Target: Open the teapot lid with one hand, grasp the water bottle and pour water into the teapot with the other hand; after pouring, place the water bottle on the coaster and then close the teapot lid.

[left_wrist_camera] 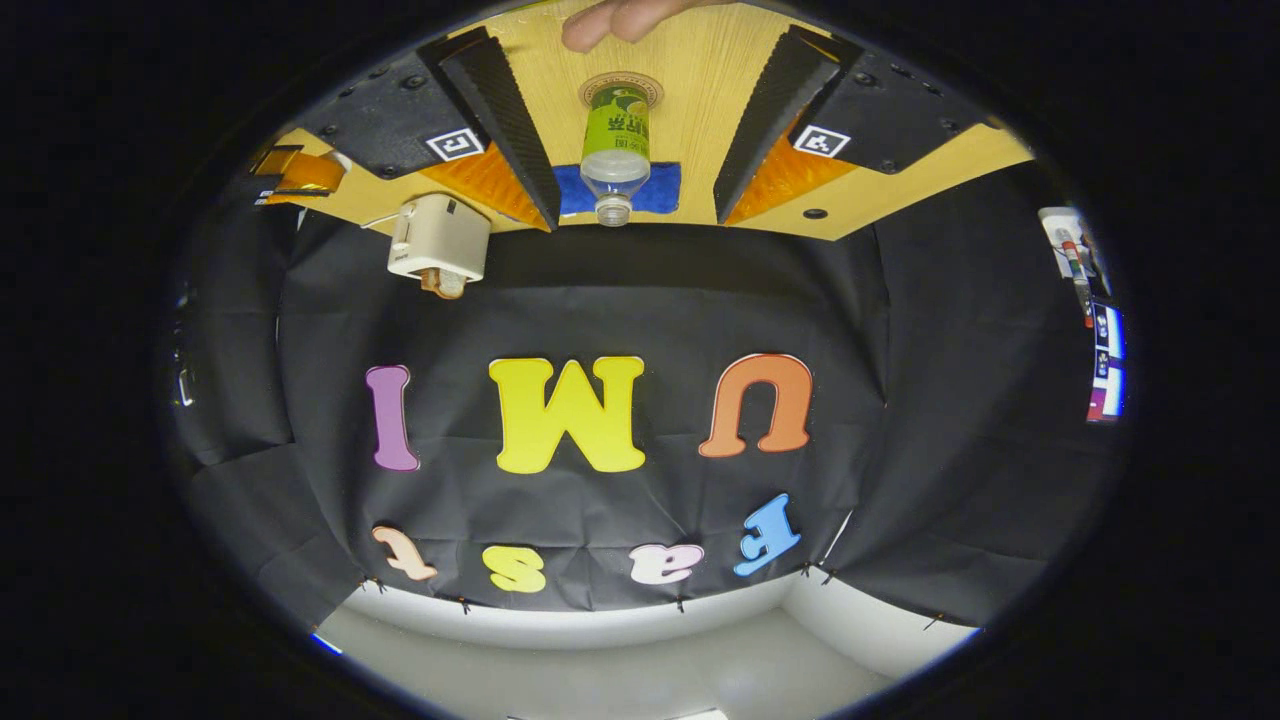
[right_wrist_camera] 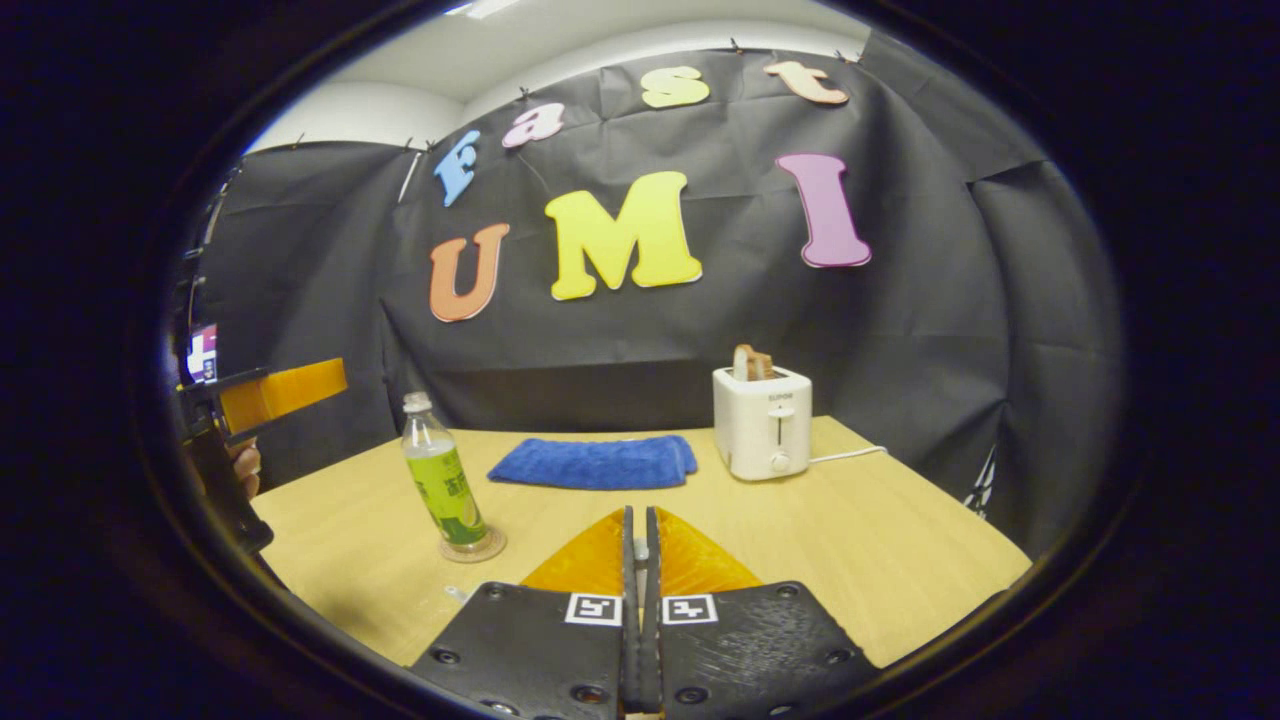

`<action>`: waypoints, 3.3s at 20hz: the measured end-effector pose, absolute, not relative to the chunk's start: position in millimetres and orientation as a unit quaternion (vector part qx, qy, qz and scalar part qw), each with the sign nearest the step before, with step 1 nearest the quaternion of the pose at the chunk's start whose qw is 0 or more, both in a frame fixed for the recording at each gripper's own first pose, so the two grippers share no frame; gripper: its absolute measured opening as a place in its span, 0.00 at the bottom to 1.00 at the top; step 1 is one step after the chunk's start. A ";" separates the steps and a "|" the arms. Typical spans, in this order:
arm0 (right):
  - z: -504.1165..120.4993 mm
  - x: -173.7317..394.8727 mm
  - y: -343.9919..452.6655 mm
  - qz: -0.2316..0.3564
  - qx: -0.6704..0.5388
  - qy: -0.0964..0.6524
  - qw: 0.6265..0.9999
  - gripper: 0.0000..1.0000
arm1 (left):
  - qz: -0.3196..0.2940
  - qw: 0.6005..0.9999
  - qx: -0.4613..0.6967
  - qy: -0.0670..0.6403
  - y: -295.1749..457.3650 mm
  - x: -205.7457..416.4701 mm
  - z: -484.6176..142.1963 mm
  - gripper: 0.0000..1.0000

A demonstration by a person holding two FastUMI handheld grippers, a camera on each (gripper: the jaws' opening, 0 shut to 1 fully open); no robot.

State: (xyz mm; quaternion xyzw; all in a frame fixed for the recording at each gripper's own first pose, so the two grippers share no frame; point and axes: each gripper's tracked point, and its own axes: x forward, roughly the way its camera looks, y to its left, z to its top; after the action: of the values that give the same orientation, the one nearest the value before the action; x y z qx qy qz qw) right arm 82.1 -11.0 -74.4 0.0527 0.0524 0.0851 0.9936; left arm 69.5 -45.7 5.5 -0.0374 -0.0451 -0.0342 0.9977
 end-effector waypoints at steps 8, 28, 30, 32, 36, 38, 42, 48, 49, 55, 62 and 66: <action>-86.8 78.7 51.8 0.145 0.023 0.030 0.989 0.00 | -0.035 0.999 -0.001 -0.010 -26.8 37.5 -16.4 0.96; -134.0 88.2 89.3 0.170 0.019 0.074 0.983 0.01 | -0.054 0.998 -0.034 -0.015 -21.5 23.8 -10.1 0.96; -133.9 87.3 91.4 0.172 0.017 0.073 0.982 0.02 | -0.053 0.998 -0.033 -0.014 -21.5 23.8 -10.5 0.96; -134.3 85.3 94.1 0.177 0.019 0.071 0.981 0.02 | -0.054 0.998 -0.034 -0.012 -21.2 24.6 -11.4 0.96; -125.1 85.4 89.1 0.169 0.013 0.058 0.984 0.17 | -0.053 0.998 -0.033 -0.010 -20.9 24.3 -12.1 0.96; -119.0 84.4 85.9 0.163 0.008 0.052 0.985 0.35 | -0.052 0.998 -0.034 -0.008 -19.2 25.0 -12.9 0.96; -105.5 78.1 81.5 0.156 0.010 0.043 0.987 0.65 | -0.049 0.998 -0.031 -0.007 -20.0 23.8 -13.0 0.96; -60.3 60.2 55.4 0.133 0.011 0.010 0.991 0.96 | -0.048 0.999 -0.023 -0.008 -26.1 19.2 -11.6 0.96; -50.8 55.8 47.8 0.126 0.018 0.005 0.992 0.95 | -0.047 0.999 -0.023 -0.008 -26.8 19.5 -10.7 0.96; -0.9 29.5 -15.9 0.061 0.020 -0.030 0.998 0.95 | -0.046 0.999 -0.026 -0.005 -35.5 20.0 -14.1 0.96; 27.1 4.9 -49.8 0.016 0.006 -0.068 0.998 0.95 | -0.043 0.999 -0.024 -0.012 -32.3 17.9 -11.1 0.96; 21.4 9.2 -39.5 0.031 0.008 -0.057 0.998 0.95 | -0.040 0.999 -0.024 -0.028 -30.2 21.0 -5.6 0.96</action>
State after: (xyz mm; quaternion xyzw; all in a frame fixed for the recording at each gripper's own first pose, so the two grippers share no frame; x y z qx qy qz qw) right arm 9.2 -39.5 21.4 0.0078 -0.0566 0.0311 0.9979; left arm 21.0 -30.2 -5.6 -0.0235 -0.0283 -0.0396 0.9985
